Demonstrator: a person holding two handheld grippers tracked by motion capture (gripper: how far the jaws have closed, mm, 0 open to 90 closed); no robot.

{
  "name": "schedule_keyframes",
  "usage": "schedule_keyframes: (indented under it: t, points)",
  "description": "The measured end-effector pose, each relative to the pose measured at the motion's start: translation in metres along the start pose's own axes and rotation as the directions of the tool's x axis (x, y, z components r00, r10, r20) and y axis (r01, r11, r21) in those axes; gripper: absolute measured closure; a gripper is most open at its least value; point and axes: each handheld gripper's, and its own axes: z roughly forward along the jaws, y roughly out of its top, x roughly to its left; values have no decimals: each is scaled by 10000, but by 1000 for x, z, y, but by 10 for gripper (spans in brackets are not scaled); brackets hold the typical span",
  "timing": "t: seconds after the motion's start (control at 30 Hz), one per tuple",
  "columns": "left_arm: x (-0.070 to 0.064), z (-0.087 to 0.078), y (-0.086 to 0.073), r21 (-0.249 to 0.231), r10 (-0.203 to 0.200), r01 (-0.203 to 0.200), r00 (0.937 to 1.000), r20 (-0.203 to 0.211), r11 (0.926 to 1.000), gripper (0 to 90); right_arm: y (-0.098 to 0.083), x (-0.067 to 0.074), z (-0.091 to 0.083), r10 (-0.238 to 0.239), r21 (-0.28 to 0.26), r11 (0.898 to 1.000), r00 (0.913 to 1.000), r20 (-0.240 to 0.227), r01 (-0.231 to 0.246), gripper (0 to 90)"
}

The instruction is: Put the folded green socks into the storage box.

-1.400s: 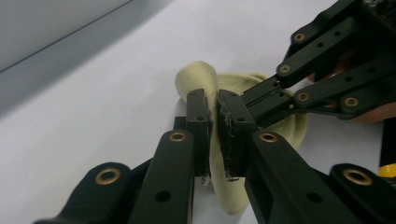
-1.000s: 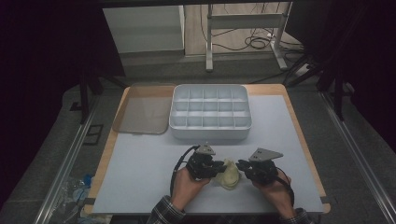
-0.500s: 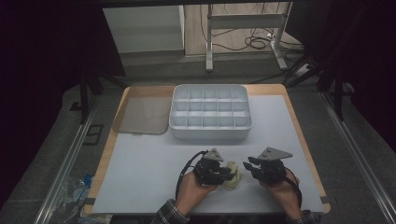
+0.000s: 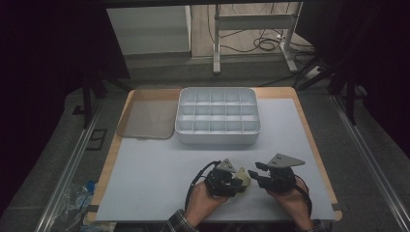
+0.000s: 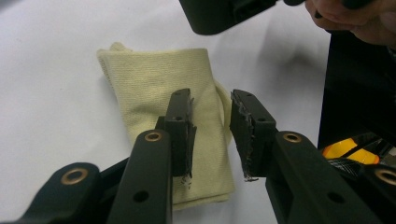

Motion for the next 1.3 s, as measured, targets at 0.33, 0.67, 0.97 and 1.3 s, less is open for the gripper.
schedule_keyframes:
  t: [0.33, 0.67, 0.97, 1.3]
  points:
    - [-1, -2, -1, -151, 109, -107, 9999, 125, 9998, 619, -9, 3, 15, 22, 382, 9993, 10000, -89, -18, 540]
    - [5, -20, 0, -569, 228, -300, 9921, -1234, 9979, 379, -14, 0, 17, 143, 462, 9988, 9999, -11, -142, 540]
    - [7, -7, -11, -315, 207, -270, 9825, -1852, 9991, 200, -16, -1, 19, 104, 541, 9985, 9999, 93, -109, 540]
    - [3, 5, -17, -200, 727, -800, 9667, -2455, 9966, 153, -18, -2, 21, 218, 623, 9978, 9997, 81, -222, 540]
